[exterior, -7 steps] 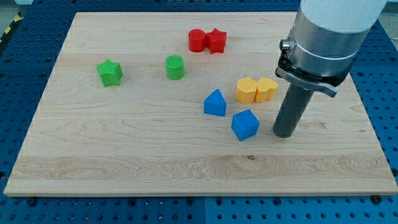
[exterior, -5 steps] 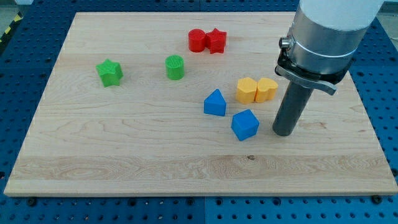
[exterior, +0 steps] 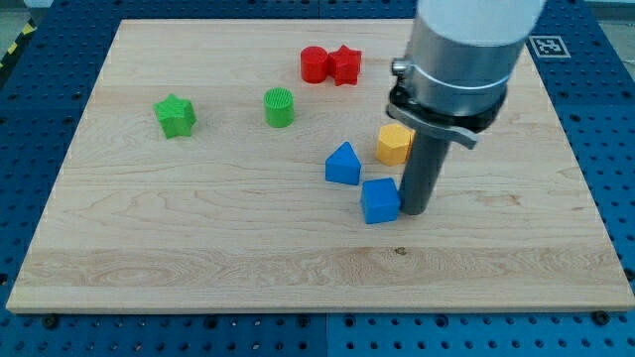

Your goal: Slide the blue cube slightly up

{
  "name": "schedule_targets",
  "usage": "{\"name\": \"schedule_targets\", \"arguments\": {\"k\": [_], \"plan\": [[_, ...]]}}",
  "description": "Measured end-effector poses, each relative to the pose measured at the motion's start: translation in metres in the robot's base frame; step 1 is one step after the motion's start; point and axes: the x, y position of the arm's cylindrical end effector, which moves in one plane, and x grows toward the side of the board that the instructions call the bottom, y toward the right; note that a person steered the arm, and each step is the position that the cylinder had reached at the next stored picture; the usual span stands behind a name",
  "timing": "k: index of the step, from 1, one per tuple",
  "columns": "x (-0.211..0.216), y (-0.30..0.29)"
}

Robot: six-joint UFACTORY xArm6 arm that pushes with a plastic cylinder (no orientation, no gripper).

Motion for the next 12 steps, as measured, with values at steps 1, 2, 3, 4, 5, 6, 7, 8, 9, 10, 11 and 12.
{"name": "schedule_targets", "arguments": {"k": [1,2,3,4,5,6,7,8,9,10,11,12], "plan": [[0.009,-0.004],[0.024,-0.004],[0.007,-0.014],[-0.016,-0.034],[0.003,-0.034],[0.040,-0.037],[0.039,-0.070],[0.032,-0.081],[0.032,-0.081],[0.039,-0.102],[0.035,-0.112],[0.021,-0.089]]}}
